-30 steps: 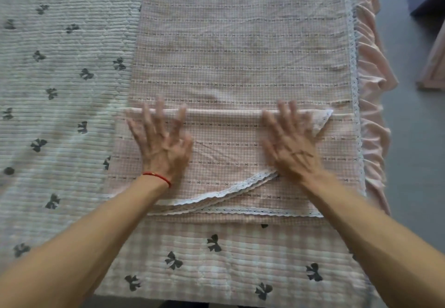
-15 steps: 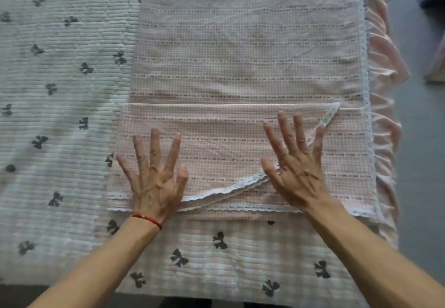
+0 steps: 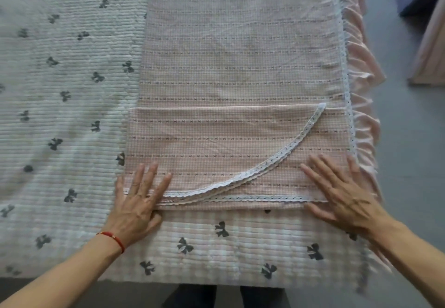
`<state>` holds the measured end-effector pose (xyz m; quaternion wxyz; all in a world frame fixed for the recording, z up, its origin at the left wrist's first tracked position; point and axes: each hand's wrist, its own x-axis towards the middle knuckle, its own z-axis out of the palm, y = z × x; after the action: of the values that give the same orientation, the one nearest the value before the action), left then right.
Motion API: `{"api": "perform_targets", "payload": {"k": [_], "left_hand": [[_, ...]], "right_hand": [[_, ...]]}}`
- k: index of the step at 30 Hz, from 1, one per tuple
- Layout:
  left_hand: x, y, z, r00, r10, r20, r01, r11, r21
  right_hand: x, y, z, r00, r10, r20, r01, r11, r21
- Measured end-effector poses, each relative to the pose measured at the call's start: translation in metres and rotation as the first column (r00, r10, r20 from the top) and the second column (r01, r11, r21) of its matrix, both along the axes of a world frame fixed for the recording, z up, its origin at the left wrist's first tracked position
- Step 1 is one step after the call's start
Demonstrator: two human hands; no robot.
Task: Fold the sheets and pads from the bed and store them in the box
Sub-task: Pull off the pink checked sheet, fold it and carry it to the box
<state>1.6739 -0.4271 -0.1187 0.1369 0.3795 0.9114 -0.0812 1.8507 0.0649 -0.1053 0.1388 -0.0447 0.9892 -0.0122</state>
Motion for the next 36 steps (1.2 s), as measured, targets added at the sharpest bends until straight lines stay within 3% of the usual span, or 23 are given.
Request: {"api": "perform_targets", "payload": {"k": [2, 5, 7, 10, 13, 15, 17, 19, 22, 27, 31, 33, 36], "left_hand": [[-0.002, 0.003, 0.004, 0.999, 0.046, -0.017, -0.045, 0.997, 0.059], [-0.007, 0.006, 0.012, 0.973, 0.232, 0.008, -0.23, 0.957, 0.178], [-0.009, 0.001, 0.017, 0.915, 0.396, 0.082, -0.401, 0.861, 0.312], [-0.016, -0.005, 0.042, 0.812, 0.541, 0.221, -0.567, 0.64, 0.519], [-0.034, -0.003, 0.079, 0.749, 0.595, 0.291, -0.635, 0.52, 0.572], [-0.056, 0.004, 0.104, 0.745, 0.565, 0.356, -0.642, 0.458, 0.615], [-0.081, 0.018, 0.125, 0.745, 0.535, 0.398, -0.634, 0.382, 0.673], [-0.11, 0.036, 0.14, 0.715, 0.558, 0.42, -0.643, 0.288, 0.71], [-0.177, 0.067, 0.148, 0.622, 0.638, 0.453, -0.68, 0.154, 0.717], [-0.277, 0.116, 0.131, 0.635, 0.629, 0.448, -0.691, 0.205, 0.693], [-0.344, 0.153, 0.097, 0.595, 0.664, 0.453, -0.725, 0.199, 0.66], [-0.367, 0.158, 0.068, 0.534, 0.669, 0.517, -0.791, 0.18, 0.584], [-0.363, 0.154, 0.023, 0.432, 0.719, 0.544, -0.883, 0.214, 0.418]], "right_hand": [[0.012, -0.007, -0.003, 0.999, 0.036, 0.031, -0.036, 0.999, -0.001], [0.016, -0.016, -0.014, 0.991, -0.135, -0.005, 0.135, 0.991, -0.006], [0.018, -0.026, -0.013, 0.964, -0.224, -0.145, 0.219, 0.975, -0.044], [0.019, -0.022, 0.001, 0.871, -0.392, -0.296, 0.363, 0.92, -0.149], [0.008, 0.0, 0.033, 0.791, -0.538, -0.29, 0.434, 0.829, -0.354], [-0.013, 0.011, 0.064, 0.716, -0.643, -0.271, 0.468, 0.73, -0.498], [-0.04, 0.019, 0.092, 0.567, -0.799, -0.202, 0.521, 0.538, -0.663], [-0.07, 0.032, 0.107, 0.457, -0.88, -0.128, 0.468, 0.361, -0.807], [-0.135, 0.066, 0.117, 0.394, -0.916, -0.074, 0.331, 0.216, -0.918], [-0.24, 0.111, 0.105, 0.38, -0.925, 0.019, 0.329, 0.116, -0.937], [-0.312, 0.15, 0.059, 0.368, -0.929, 0.031, 0.472, 0.158, -0.867], [-0.331, 0.167, 0.03, 0.412, -0.905, 0.103, 0.591, 0.18, -0.786], [-0.327, 0.176, -0.008, 0.437, -0.858, 0.27, 0.658, 0.1, -0.747]]}}
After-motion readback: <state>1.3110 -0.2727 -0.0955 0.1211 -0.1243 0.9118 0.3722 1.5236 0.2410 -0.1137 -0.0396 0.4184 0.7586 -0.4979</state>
